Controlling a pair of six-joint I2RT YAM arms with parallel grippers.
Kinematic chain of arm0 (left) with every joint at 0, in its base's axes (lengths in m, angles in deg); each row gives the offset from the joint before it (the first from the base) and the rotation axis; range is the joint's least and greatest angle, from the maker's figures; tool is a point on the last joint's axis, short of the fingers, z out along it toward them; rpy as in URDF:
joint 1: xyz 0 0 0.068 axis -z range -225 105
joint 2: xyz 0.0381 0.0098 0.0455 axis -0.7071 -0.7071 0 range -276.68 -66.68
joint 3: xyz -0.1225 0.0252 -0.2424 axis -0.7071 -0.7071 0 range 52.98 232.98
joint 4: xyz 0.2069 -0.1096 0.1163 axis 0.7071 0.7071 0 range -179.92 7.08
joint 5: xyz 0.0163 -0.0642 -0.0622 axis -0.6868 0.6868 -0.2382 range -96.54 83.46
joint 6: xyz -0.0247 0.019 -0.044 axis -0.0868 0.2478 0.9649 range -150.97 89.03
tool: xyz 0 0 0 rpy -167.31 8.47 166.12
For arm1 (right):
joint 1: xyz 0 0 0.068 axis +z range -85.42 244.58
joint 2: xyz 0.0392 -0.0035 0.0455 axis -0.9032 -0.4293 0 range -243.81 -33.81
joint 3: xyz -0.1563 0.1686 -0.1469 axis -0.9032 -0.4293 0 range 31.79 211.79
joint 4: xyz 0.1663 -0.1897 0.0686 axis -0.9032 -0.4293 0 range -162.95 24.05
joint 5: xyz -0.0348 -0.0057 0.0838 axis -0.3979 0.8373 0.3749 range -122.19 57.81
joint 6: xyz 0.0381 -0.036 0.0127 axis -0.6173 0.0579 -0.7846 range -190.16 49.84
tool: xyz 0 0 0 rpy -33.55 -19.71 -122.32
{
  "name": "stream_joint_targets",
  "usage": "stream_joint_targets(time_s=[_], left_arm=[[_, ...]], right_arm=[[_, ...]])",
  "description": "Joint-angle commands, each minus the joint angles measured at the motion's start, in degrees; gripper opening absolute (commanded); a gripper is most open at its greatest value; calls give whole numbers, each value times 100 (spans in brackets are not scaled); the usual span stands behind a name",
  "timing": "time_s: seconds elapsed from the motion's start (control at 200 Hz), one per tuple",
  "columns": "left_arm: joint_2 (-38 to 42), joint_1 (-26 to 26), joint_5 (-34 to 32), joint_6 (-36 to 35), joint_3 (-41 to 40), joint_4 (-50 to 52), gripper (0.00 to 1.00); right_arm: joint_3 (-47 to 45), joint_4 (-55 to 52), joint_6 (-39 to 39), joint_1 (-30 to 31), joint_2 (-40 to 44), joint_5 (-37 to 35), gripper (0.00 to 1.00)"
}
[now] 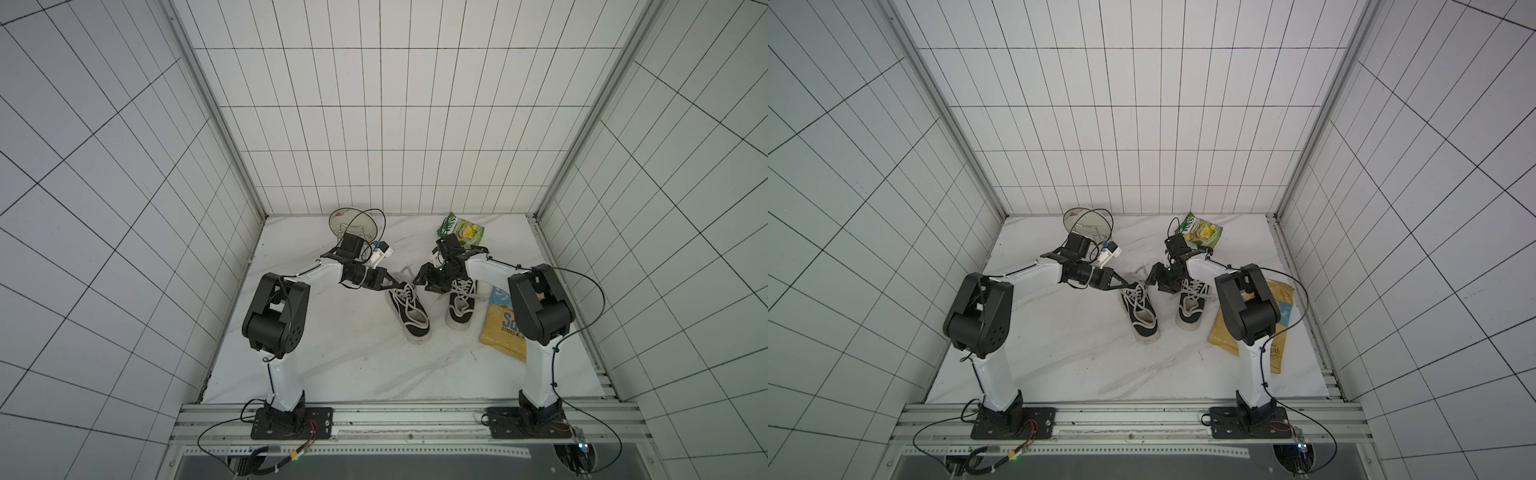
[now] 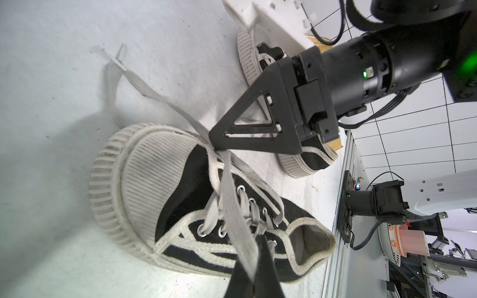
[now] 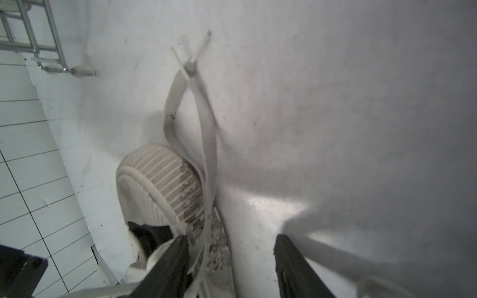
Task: Tie the shoes
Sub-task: Cross the shoelace with the shoelace.
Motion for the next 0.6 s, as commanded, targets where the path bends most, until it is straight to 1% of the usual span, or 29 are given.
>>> stream_joint_targets(time_s=[0.0,0.135,0.295,0.42,0.495,0.595], left_arm=[[229,-133,99,118,-109,-304,0],[254,-180,121,150,-132,-335,0],[232,-180,159,163,-130,-359,0],[232,-189,145,167,-143,-358,0],[236,-189,155,156,-142,-358,0],[241,-189,146,149,-138,-351,0]], right_arm=[[-231,184,-324,-291,295,-366,58],[-551,322,-494,-423,645,-473,59],[-926,745,-923,-270,892,-15,59],[-1219,980,-1120,-308,1008,-64,59],[-1222,1088,-1150,-274,997,190,59],[-1127,1212,-1488,-64,912,539,59]])
